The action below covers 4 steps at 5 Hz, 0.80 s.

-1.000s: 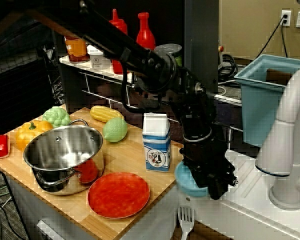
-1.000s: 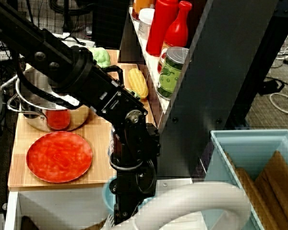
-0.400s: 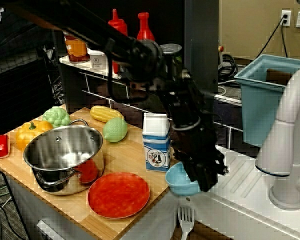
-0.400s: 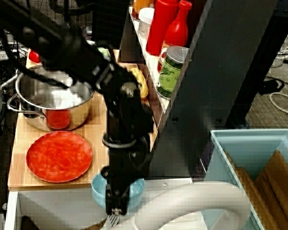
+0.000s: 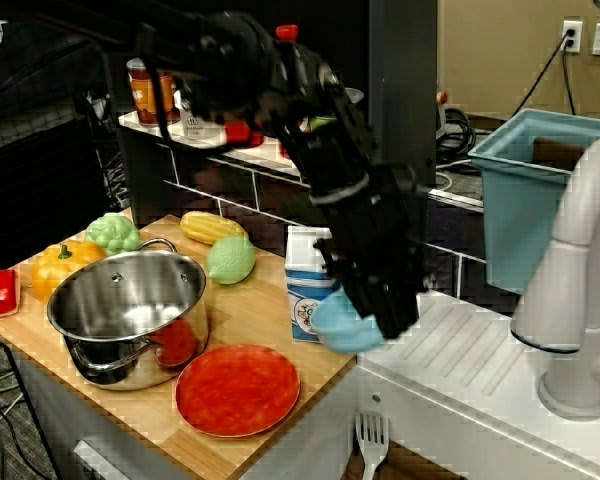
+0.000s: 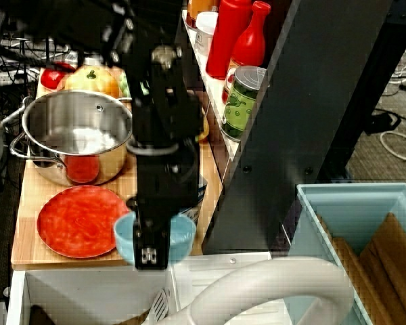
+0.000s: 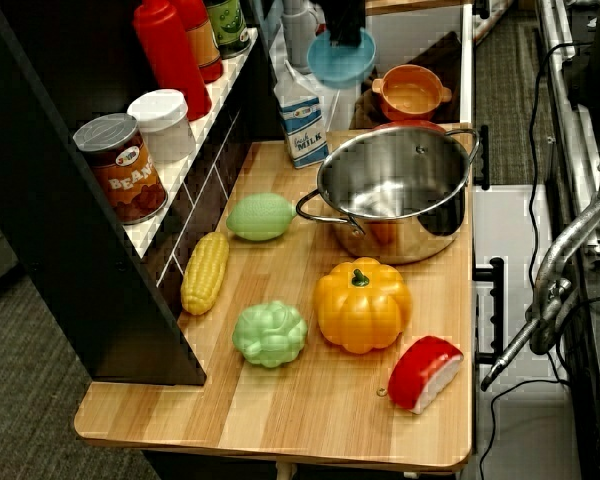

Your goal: Lift bowl

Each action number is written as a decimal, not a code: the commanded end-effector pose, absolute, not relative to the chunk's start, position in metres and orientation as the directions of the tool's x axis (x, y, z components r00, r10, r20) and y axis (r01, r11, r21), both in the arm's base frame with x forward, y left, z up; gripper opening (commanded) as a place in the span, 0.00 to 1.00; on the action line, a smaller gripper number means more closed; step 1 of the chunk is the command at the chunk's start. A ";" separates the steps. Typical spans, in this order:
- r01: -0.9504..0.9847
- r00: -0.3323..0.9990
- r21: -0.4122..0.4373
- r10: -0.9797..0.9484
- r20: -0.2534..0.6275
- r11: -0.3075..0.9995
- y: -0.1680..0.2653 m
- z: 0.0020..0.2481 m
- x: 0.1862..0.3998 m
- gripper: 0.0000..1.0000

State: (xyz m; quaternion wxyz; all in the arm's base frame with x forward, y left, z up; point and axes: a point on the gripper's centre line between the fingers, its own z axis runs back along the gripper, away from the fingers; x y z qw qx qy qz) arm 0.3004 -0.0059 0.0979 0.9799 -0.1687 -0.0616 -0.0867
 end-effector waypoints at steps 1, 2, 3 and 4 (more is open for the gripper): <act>0.214 0.958 -0.343 -0.129 0.255 0.915 0.003 0.158 0.298 0.00; 0.220 0.955 -0.362 -0.124 0.270 0.906 0.003 0.176 0.294 0.00; 0.225 0.953 -0.382 -0.122 0.276 0.896 0.006 0.190 0.291 0.00; 0.228 0.952 -0.387 -0.120 0.283 0.893 0.008 0.200 0.286 0.00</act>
